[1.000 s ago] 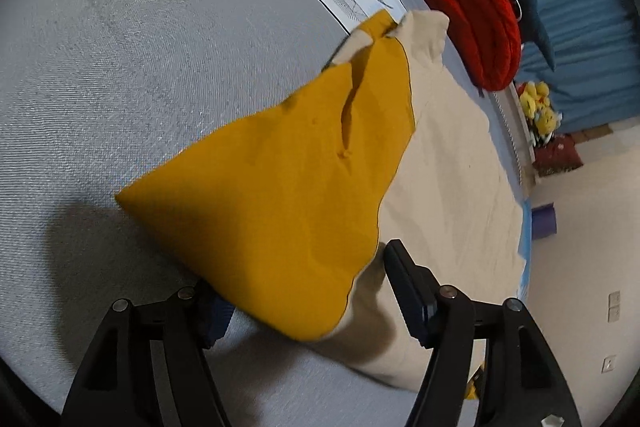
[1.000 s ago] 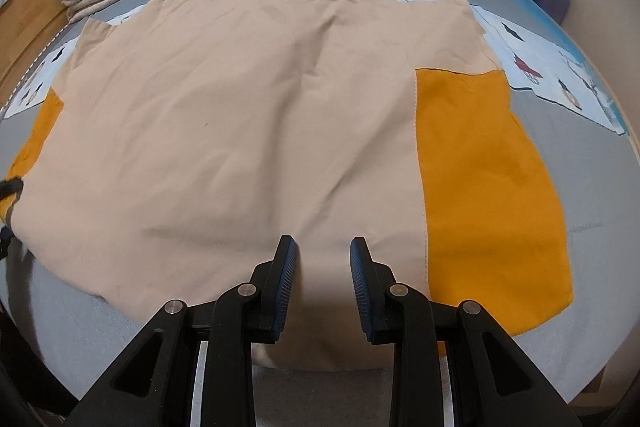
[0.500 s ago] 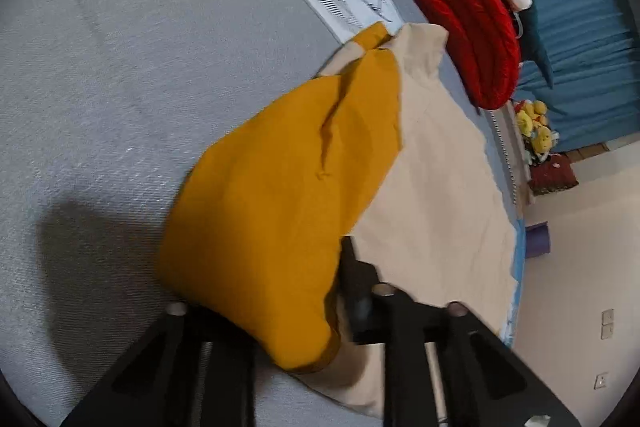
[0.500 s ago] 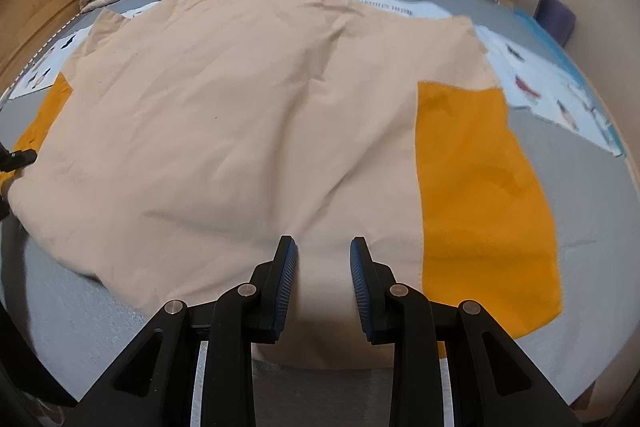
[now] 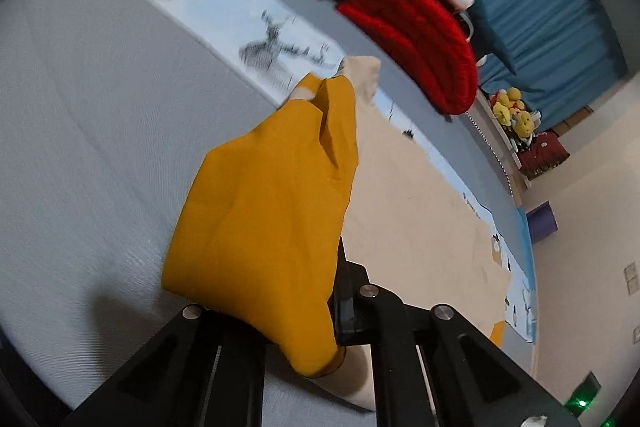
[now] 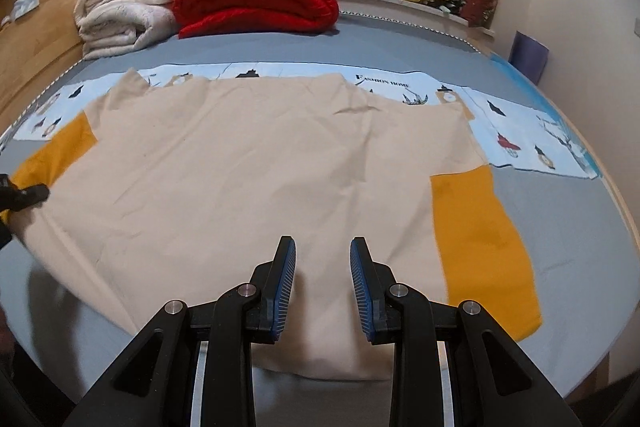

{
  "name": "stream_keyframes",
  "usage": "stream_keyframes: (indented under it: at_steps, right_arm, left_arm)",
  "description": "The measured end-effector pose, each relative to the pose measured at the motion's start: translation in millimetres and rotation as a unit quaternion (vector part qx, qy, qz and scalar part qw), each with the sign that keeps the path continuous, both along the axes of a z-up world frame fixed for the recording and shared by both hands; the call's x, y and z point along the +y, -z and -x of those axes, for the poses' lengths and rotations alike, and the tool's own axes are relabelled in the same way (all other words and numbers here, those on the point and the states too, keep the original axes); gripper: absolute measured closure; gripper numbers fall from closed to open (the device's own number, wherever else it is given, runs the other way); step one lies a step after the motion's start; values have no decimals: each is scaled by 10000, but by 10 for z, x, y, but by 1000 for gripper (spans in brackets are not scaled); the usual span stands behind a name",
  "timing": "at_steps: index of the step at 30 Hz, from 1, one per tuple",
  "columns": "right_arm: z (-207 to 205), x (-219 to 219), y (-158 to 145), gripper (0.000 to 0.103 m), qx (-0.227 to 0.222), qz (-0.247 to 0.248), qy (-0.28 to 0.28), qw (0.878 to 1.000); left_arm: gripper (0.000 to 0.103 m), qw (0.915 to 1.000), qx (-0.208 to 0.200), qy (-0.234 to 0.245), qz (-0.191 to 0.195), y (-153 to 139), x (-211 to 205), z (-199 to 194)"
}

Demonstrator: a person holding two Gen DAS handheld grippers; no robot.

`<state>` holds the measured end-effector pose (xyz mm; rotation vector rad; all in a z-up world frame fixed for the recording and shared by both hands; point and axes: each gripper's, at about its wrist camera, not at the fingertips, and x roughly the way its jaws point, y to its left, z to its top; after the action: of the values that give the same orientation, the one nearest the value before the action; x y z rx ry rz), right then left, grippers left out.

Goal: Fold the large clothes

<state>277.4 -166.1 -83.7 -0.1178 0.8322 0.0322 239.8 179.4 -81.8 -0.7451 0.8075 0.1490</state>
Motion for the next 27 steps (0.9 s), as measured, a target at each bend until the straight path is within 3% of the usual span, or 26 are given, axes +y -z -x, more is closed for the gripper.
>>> stream_keyframes:
  at_steps: [4,6,8,9,12,18,23,27]
  right_arm:
    - [46,240,82,73,47,-115,154,9998]
    - [-9,364,279,73,474,-87,19,9988]
    - [-120,489,551,73,1204,114,-306,9922]
    - [-152,496,574,73,1297,139,-399,9907]
    - [-203,365,363,73,1108,140,-589,9920]
    - [-35,-388,-382,73,80,306,-873,9957]
    - [296,-1282,-893,73,-523,184,-401,9977]
    - [567,-1828,-899,73,-591,-154,332,9976]
  left_arm:
    - [95,9991,-108,68,-401,-271,-25,120]
    - [95,9979,-122,174,-617,-362,-79,131]
    - [95,9962,-96,234,-831,-406,-147,120]
    - [95,9953,-87,249,-934,-428,-185,112]
    - [95,9934,-117,332,-1088,-498,-301,68]
    - [95,9814,-433,896,-1640,-732,-885,-41]
    - [96,9555,-809,1739,-2241,-892,-1804,-79]
    - [96,9233,-941,2706,-2557,-777,-2672,-44]
